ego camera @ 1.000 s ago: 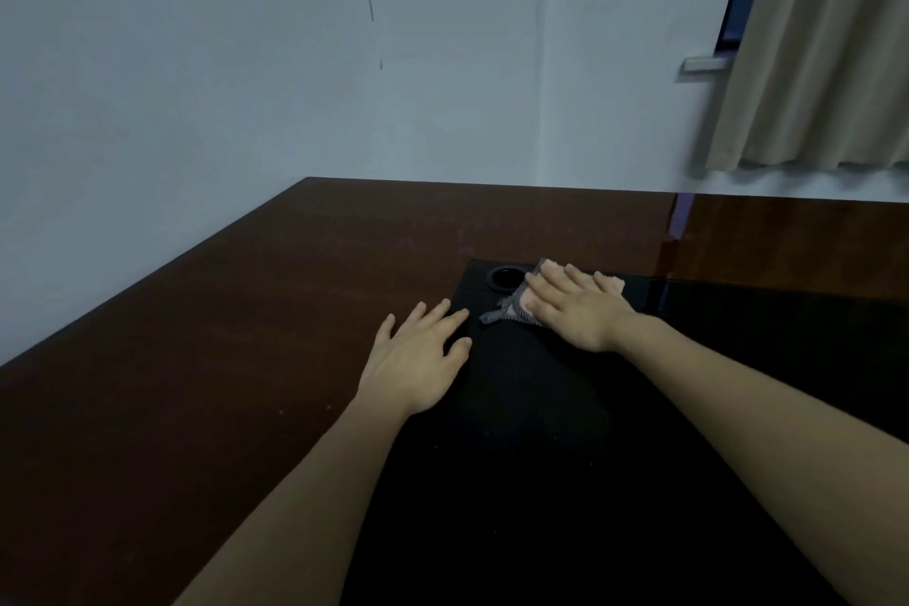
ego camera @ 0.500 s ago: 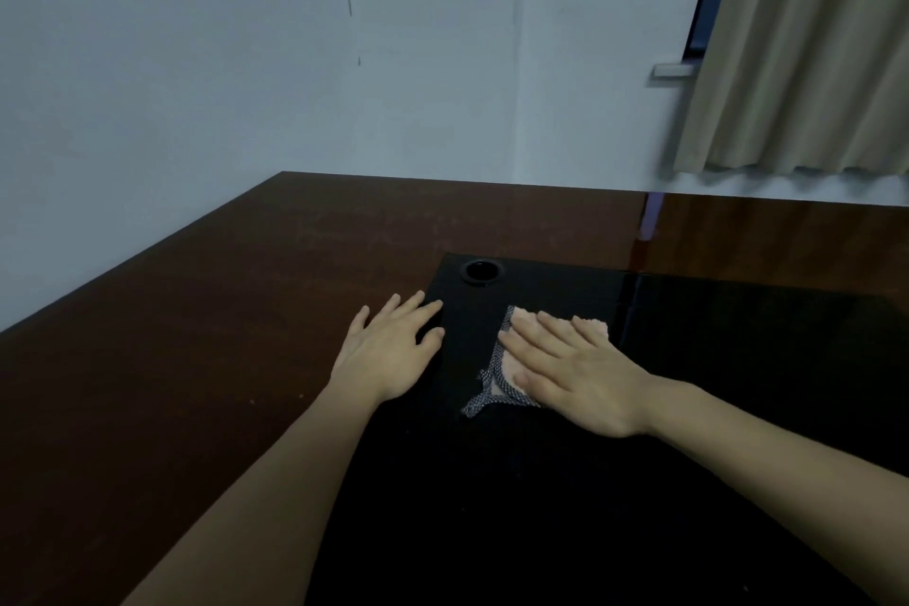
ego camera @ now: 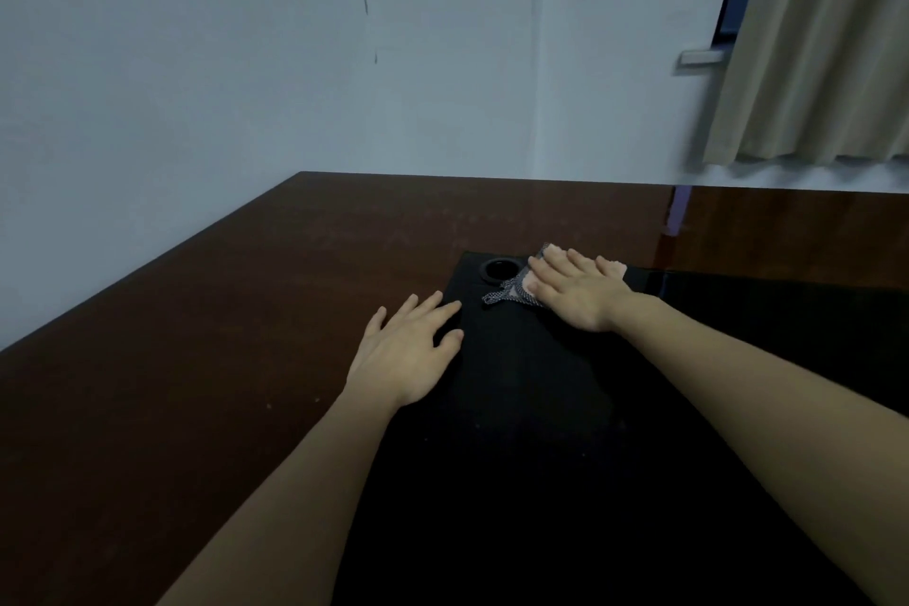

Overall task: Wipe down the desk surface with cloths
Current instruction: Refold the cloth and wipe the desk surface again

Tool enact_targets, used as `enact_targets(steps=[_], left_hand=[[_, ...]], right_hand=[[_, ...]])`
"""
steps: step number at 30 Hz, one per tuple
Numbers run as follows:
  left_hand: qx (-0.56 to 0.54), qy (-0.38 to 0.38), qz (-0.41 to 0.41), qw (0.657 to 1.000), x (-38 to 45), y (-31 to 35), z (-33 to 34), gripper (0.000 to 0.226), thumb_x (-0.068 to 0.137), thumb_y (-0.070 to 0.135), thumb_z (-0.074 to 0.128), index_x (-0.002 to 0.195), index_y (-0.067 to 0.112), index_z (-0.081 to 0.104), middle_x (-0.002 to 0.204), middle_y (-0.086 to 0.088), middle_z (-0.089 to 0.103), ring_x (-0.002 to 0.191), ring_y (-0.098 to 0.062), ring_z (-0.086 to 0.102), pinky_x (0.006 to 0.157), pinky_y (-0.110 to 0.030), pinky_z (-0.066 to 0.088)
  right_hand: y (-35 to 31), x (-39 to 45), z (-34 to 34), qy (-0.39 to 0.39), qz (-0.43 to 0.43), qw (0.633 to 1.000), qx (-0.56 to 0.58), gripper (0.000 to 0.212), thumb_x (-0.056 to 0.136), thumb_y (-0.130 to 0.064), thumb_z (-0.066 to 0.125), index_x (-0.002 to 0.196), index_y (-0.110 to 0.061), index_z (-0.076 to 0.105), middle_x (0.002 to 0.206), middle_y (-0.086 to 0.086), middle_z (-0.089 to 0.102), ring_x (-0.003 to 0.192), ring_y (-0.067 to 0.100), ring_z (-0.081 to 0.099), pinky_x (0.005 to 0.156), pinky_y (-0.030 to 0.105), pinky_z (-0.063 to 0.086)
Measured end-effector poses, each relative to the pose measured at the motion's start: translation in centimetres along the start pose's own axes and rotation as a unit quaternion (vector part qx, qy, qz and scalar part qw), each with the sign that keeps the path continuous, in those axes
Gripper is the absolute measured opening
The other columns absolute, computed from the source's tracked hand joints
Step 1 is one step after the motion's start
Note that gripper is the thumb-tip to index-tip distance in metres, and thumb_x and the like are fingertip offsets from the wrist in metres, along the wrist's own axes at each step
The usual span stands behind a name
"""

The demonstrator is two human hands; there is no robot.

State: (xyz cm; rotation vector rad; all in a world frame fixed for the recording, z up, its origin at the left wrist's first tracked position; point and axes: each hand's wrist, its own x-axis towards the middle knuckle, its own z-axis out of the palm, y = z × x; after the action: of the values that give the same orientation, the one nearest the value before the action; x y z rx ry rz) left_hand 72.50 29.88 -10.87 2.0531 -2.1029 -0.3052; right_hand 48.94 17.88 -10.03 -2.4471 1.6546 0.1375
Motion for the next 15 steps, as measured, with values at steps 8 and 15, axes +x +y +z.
enact_targets(steps=[8,15], left_hand=[[0.004,-0.008,0.000,1.000,0.0,0.2,-0.3,0.052,0.107,0.052,0.029,0.158,0.043,0.023,0.168,0.016,0.011,0.156,-0.013,0.005,0.126,-0.049,0.002],[0.013,-0.011,0.003,1.000,-0.1,0.2,-0.3,0.052,0.107,0.051,0.028,0.159,0.042,0.022,0.168,0.014,0.011,0.156,-0.014,0.006,0.126,-0.050,0.003]], right_hand=[[-0.8,-7.6,1.6,-0.019,-0.092,0.996,-0.006,0.067,0.100,-0.064,0.006,0.161,-0.039,-0.007,0.167,-0.011,-0.020,0.155,0.018,-0.016,0.123,0.046,-0.011],[-1.6,-15.0,2.1,-0.041,-0.154,0.987,0.000,0.085,0.076,-0.076,-0.012,0.156,-0.047,-0.011,0.163,-0.018,-0.025,0.151,0.010,-0.027,0.122,0.038,-0.019]])
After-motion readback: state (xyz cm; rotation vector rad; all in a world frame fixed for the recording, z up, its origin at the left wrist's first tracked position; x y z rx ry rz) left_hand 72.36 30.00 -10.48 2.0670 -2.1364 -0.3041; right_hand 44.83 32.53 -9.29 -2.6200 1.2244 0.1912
